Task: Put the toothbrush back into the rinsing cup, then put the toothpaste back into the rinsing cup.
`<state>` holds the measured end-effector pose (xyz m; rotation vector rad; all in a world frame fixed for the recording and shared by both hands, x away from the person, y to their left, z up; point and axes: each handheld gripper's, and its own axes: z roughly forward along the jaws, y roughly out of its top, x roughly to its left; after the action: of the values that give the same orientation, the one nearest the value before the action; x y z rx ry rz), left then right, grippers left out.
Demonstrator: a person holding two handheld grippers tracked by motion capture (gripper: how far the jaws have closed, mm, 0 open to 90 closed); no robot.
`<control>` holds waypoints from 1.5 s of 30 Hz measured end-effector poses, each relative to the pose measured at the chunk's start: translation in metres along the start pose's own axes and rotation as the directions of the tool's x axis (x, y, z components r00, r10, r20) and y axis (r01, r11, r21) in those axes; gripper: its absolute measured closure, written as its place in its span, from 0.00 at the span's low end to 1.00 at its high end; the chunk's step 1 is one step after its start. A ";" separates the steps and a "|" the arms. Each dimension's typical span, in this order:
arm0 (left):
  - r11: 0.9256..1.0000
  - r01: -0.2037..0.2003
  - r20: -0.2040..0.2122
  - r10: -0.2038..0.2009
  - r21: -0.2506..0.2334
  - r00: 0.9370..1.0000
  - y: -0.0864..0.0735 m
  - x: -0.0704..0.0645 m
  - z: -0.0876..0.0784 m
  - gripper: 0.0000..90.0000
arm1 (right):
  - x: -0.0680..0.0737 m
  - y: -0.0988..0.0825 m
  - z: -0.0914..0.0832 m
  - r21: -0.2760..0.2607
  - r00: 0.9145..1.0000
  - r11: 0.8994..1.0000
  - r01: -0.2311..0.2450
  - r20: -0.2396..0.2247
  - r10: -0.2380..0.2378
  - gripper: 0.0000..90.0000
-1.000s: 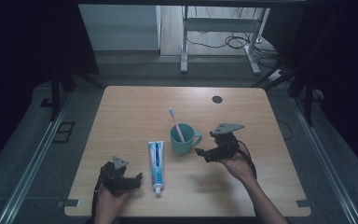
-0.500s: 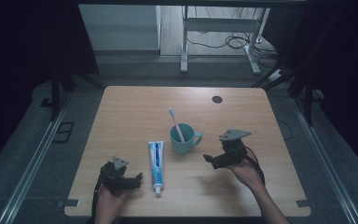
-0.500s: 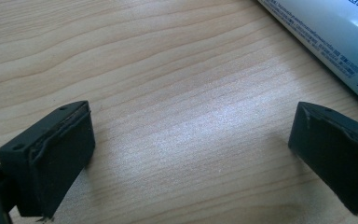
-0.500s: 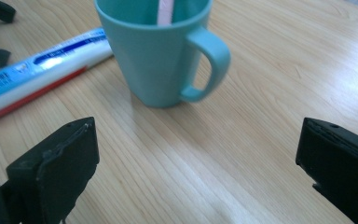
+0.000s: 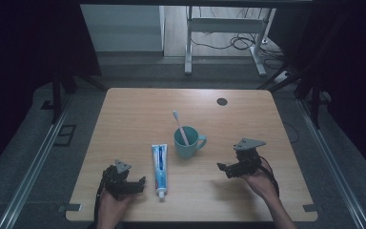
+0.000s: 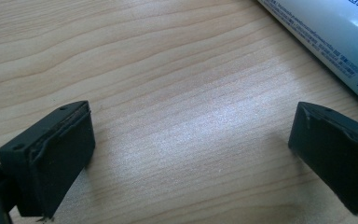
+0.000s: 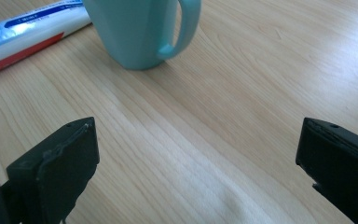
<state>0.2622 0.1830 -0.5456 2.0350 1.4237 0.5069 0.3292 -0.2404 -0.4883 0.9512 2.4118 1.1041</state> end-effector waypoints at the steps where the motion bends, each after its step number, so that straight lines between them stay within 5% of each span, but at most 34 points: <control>1: 1.000 0.000 0.000 0.000 0.000 1.000 0.000 0.000 0.000 0.01 | -0.001 -0.002 -0.001 0.001 1.000 1.000 -0.003 0.000 0.003 0.00; 34: 1.000 -0.006 0.005 0.006 0.000 1.000 0.000 0.000 0.000 0.01 | -0.013 -0.071 -0.015 0.044 0.995 0.994 -0.099 0.012 0.098 0.02; 45: 1.000 -0.015 0.012 0.015 -0.007 1.000 0.000 0.000 -0.001 0.03 | -0.010 -0.081 -0.011 0.078 0.998 0.995 -0.062 0.028 0.060 0.02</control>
<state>0.2615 0.1828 -0.5452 2.0419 1.3985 0.5037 0.2954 -0.2920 -0.5425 1.0641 2.4367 1.0165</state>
